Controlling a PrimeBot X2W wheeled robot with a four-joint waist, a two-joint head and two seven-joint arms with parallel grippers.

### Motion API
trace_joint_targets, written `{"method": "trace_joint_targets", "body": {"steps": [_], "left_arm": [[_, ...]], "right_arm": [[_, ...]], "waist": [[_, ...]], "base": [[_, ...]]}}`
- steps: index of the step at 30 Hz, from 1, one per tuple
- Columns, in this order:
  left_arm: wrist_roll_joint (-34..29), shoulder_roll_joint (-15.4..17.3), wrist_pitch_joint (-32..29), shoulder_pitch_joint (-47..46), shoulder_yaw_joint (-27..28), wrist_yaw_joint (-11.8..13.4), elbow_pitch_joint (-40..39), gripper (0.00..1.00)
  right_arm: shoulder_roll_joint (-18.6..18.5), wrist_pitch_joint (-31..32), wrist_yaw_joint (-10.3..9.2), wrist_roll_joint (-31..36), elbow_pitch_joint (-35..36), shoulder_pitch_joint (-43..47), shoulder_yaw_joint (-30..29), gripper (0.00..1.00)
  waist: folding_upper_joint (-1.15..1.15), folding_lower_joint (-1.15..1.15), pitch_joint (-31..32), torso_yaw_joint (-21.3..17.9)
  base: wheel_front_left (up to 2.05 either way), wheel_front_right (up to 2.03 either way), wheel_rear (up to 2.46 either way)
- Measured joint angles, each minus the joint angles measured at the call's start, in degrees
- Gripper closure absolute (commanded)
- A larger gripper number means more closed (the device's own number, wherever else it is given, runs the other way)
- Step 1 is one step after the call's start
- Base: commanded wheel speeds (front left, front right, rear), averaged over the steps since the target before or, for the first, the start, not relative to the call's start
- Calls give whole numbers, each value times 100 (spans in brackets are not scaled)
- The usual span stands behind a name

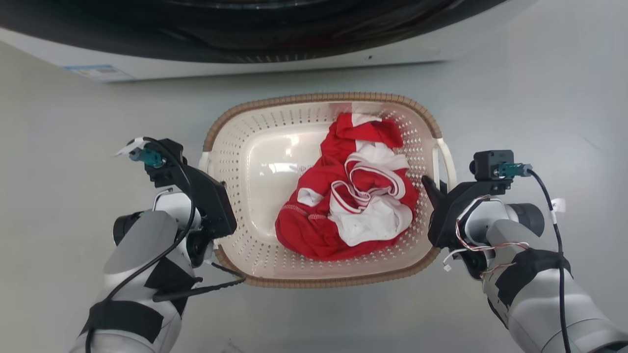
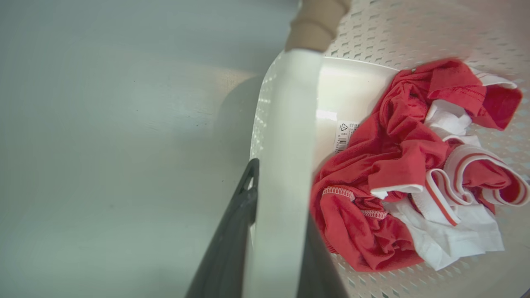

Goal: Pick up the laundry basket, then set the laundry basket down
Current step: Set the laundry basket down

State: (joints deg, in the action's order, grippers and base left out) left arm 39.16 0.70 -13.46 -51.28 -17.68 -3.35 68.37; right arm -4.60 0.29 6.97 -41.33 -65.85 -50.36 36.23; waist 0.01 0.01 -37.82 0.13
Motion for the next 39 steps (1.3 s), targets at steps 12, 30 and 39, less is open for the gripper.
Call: {"method": "trace_joint_targets", "body": {"steps": [12, 30, 39], "left_arm": [[-11, -5, 326, -245, -18, -18, 18, 100], [-55, -44, 620, -495, -98, -78, 151, 100], [-62, -45, 660, -527, -134, -129, 205, 100]], "right_arm": [[9, -303, -44, 1, -109, -318, -34, 100], [7, -597, -42, 10, -316, -576, -47, 100], [18, -702, -38, 10, -372, -610, -46, 100]], "waist": [[0, 0, -794, 80], [-1, -1, -1270, 152], [-2, -2, -1325, 153]], "base": [[0, 0, 0], [0, 0, 0], [0, 0, 0]]}}
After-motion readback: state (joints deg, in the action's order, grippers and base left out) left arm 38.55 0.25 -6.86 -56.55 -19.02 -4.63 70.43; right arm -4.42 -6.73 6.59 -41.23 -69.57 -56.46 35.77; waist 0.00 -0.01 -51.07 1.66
